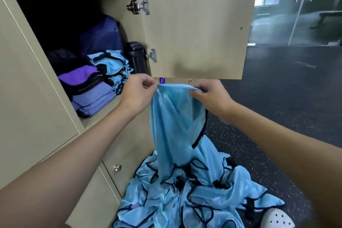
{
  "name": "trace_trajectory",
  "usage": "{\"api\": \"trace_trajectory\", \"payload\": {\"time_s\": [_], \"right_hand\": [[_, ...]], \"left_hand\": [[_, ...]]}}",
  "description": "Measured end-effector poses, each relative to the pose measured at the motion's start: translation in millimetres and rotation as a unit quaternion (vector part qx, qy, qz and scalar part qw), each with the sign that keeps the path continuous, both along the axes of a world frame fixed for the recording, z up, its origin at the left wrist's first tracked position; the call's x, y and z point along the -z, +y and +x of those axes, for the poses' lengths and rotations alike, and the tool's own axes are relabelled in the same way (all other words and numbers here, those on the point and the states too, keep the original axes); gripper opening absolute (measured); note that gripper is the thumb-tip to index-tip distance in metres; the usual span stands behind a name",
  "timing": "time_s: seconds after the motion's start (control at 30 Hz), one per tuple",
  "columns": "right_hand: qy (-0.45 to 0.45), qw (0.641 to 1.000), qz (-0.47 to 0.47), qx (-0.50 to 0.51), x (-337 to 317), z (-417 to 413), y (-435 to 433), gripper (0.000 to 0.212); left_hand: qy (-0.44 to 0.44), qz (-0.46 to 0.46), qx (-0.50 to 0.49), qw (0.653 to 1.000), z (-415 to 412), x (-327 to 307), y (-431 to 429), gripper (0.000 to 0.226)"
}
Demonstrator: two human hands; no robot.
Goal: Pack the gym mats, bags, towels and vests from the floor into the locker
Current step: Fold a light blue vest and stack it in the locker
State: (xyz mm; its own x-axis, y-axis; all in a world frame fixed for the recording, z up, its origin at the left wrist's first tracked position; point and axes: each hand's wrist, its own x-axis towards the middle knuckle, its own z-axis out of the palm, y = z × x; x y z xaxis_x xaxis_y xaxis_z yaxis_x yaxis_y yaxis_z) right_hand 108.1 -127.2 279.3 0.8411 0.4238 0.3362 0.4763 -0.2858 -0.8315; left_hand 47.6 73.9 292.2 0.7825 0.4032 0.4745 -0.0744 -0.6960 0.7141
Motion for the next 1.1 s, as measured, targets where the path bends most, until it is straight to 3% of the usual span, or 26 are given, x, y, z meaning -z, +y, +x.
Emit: {"api": "trace_trajectory", "payload": {"time_s": [0.13, 0.27, 0.43, 0.6, 0.77, 0.87, 0.93, 1.0, 1.1], "right_hand": [[0.082, 0.994, 0.069, 0.007, -4.3, -3.7, 16.4, 0.026], [0.122, 0.986, 0.109, 0.006, -7.6, -4.7, 34.0, 0.027], [0.134, 0.983, 0.126, 0.007, -4.4, -5.2, 44.7, 0.022], [0.133, 0.984, 0.118, 0.024, -3.9, -2.6, 43.8, 0.007], [0.104, 0.991, 0.073, -0.048, -1.5, -10.9, 41.1, 0.02], [0.105, 0.984, 0.042, -0.136, 3.7, -18.5, 45.0, 0.041], [0.082, 0.984, 0.015, -0.157, 8.5, -19.7, 47.0, 0.034], [0.049, 0.989, 0.005, -0.137, 8.0, -21.5, 46.3, 0.011], [0.034, 0.996, 0.028, -0.076, 5.6, -19.8, 44.8, 0.029]], "left_hand": [[0.051, -0.019, 0.078, 0.995, -19.0, 14.3, -17.4, 0.009], [0.087, -0.028, 0.154, 0.984, -25.9, 11.9, -31.8, 0.024], [0.102, -0.026, 0.133, 0.986, -22.9, 21.6, -29.0, 0.022], [0.019, -0.101, 0.084, 0.991, -24.6, 13.6, -24.8, 0.025], [-0.065, -0.182, 0.049, 0.98, -23.4, 3.9, -19.4, 0.018], [-0.079, -0.2, 0.041, 0.976, -22.2, 1.9, -17.3, 0.021], [-0.069, -0.21, 0.046, 0.974, -22.6, 0.7, -16.7, 0.021], [-0.069, -0.218, 0.055, 0.972, -22.5, 1.6, -16.1, 0.02], [-0.064, -0.185, 0.071, 0.978, -21.0, 8.7, -15.1, 0.013]]}}
